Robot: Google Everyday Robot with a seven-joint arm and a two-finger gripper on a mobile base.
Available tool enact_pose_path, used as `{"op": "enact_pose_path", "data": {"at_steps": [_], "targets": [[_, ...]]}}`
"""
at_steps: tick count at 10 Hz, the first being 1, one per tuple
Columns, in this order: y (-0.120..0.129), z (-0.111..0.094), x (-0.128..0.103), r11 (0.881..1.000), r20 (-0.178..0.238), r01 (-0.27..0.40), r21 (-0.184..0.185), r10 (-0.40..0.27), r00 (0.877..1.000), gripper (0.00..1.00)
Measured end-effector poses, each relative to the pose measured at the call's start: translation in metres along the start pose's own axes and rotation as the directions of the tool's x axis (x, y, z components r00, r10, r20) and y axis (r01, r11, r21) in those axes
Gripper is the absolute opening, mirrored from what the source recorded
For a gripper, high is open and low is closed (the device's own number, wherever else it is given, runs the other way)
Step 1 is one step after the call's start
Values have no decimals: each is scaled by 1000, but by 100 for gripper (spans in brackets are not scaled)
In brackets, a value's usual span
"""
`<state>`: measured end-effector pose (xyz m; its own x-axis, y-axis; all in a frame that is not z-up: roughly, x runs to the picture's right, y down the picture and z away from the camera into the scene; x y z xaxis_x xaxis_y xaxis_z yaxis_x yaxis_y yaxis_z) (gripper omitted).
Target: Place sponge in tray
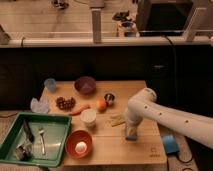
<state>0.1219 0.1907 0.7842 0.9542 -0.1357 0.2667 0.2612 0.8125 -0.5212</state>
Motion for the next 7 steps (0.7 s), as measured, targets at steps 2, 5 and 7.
{"op": "enact_pose_path", "data": {"at_steps": [2,5,7], "targets": [[-11,-3,1,1000,1,3,4,-3,1000,39],[-8,-2,5,1000,-2,5,3,-5,1000,22],[-8,1,0,1000,6,-11,1,11,1000,24]]}}
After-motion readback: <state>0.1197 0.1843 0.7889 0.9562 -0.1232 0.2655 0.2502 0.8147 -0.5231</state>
